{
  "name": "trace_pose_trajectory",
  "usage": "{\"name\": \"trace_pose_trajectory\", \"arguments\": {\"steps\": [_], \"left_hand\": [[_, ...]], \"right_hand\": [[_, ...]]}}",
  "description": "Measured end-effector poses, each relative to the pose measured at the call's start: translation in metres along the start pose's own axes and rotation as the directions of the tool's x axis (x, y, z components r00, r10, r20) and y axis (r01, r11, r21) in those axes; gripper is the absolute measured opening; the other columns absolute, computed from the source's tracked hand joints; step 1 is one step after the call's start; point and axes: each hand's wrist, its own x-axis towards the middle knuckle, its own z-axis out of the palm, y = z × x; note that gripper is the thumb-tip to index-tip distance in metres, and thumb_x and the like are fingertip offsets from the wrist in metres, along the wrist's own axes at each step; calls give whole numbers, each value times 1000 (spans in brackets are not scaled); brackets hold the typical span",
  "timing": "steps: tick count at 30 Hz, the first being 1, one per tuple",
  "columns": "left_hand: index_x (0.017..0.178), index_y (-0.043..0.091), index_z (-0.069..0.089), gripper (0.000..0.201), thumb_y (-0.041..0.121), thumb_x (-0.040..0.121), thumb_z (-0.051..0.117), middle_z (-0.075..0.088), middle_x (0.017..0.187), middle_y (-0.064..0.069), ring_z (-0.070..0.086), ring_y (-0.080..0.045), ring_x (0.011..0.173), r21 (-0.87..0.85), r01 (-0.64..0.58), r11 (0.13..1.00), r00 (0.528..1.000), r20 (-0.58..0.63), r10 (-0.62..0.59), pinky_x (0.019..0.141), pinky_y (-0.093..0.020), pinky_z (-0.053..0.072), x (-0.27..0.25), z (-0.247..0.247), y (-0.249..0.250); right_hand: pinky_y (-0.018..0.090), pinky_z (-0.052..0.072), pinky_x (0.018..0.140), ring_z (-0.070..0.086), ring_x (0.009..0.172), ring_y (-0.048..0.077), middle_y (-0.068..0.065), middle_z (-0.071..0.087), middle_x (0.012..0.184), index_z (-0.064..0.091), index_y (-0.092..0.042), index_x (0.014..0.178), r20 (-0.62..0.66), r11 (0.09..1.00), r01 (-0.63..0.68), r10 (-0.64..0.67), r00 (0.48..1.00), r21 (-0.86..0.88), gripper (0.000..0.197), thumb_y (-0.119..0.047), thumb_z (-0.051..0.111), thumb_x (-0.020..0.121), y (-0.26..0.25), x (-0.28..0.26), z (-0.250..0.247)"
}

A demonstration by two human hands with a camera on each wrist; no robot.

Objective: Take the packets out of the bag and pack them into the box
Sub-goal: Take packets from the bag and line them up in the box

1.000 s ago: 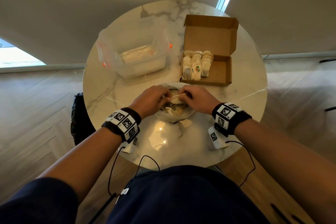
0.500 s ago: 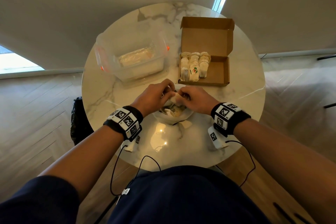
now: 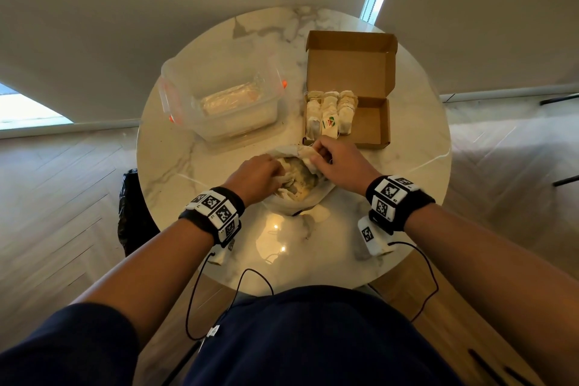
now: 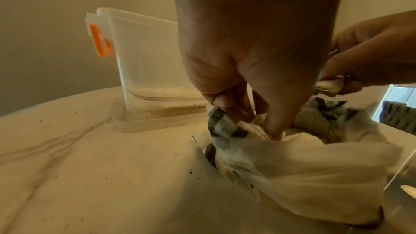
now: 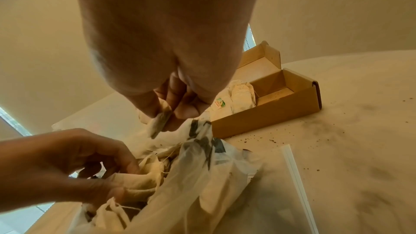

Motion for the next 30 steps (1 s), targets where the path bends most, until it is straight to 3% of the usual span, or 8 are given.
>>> {"name": "trace_pose_trajectory", "arguments": {"steps": [6, 10, 15, 20, 25, 30], "left_hand": [[100, 19, 60, 9, 24, 99, 52, 64, 91, 2, 60, -18, 81, -130, -2, 991, 996, -94, -10, 71, -33, 47, -2, -7, 2], [108, 20, 52, 8, 24, 101, 50, 63, 85, 3, 59, -18, 75, -172, -32, 985, 992, -128, 10, 65, -30, 43, -3, -9, -1], [117, 25, 46, 22, 22, 97, 56, 66, 84, -2, 62, -19, 74, -183, -16, 983, 996, -93, -1, 68, -34, 52, -5, -4, -2], [109, 22, 65, 21, 12, 94, 54, 69, 100, -2, 64, -21, 91, -95, -7, 995, 999, -45, 2, 78, -33, 50, -5, -2, -1], [114, 27, 66, 22, 30, 94, 57, 69, 102, 0, 62, -23, 94, 122, -27, 992, 997, -64, 35, 81, -38, 48, -6, 0, 1], [108, 25, 70, 20, 24, 96, 53, 71, 99, 3, 63, -19, 91, 19, -67, 998, 996, -55, 68, 79, -34, 45, -6, -2, 8]], "right_hand": [[14, 44, 66, 60, 77, 10, -3, 66, 86, 61, -16, 98, -14, 1000, -11, 11, 1000, -10, 5, -20, 62, 95, -1, -7, -3], [10, 43, 64, 59, 75, 7, -3, 66, 85, 61, -17, 96, -20, 1000, -3, 3, 1000, -2, 4, -20, 63, 95, 0, -10, -3], [9, 42, 63, 59, 74, 7, -4, 65, 84, 61, -15, 97, -42, 1000, 15, -16, 999, -17, 7, -21, 63, 95, 2, -12, -3], [9, 41, 63, 58, 74, 4, -5, 65, 85, 60, -18, 97, -30, 1000, 7, -8, 1000, -16, 6, -23, 62, 96, 6, -14, 0], [10, 43, 64, 57, 74, 4, -4, 64, 86, 59, -18, 97, -17, 1000, -4, 4, 1000, -2, 5, -20, 63, 95, 4, -17, -2], [10, 44, 65, 59, 77, 10, -2, 65, 87, 60, -18, 97, -14, 1000, 3, -3, 1000, -5, 5, -20, 63, 95, 3, -17, -1]]}}
